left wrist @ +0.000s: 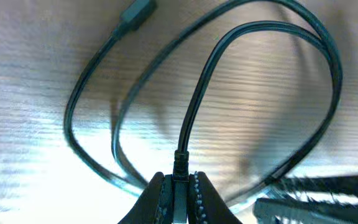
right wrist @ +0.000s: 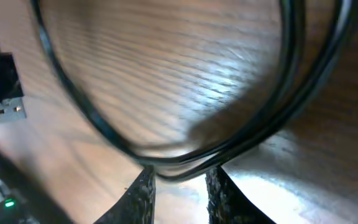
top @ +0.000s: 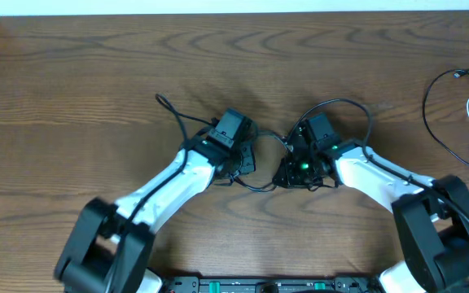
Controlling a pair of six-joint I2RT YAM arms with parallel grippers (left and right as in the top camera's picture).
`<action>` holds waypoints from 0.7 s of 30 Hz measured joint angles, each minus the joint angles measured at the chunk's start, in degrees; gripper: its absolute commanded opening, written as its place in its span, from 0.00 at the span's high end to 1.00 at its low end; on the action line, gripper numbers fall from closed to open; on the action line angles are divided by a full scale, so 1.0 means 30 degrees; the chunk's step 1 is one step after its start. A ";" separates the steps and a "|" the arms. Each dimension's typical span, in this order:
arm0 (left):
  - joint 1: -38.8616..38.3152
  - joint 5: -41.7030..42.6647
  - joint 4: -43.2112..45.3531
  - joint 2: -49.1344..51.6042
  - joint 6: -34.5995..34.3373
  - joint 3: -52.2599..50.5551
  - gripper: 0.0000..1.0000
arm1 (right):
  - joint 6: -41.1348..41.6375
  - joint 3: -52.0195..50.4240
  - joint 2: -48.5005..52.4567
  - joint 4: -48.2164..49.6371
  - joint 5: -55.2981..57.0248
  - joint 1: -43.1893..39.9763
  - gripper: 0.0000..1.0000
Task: Untangle cables
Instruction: 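Lift the black cable with both grippers and pull it apart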
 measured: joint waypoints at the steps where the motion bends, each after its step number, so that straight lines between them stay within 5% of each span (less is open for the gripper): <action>1: 0.0000 0.0073 -0.0066 -0.0481 0.0000 0.0000 0.89 | -0.0073 0.0087 -0.0401 -0.0044 -0.0306 -0.0175 0.73; 8: 0.0015 0.0576 -0.0109 -0.4175 0.0248 -0.0015 0.88 | -0.0459 0.1341 -0.4459 0.0590 -0.1559 -0.1049 0.58; 21: 0.0168 0.0911 -0.1479 -0.6630 0.0437 -0.0015 0.89 | -0.0503 0.1370 -0.5231 -0.1523 0.1785 -0.1056 0.54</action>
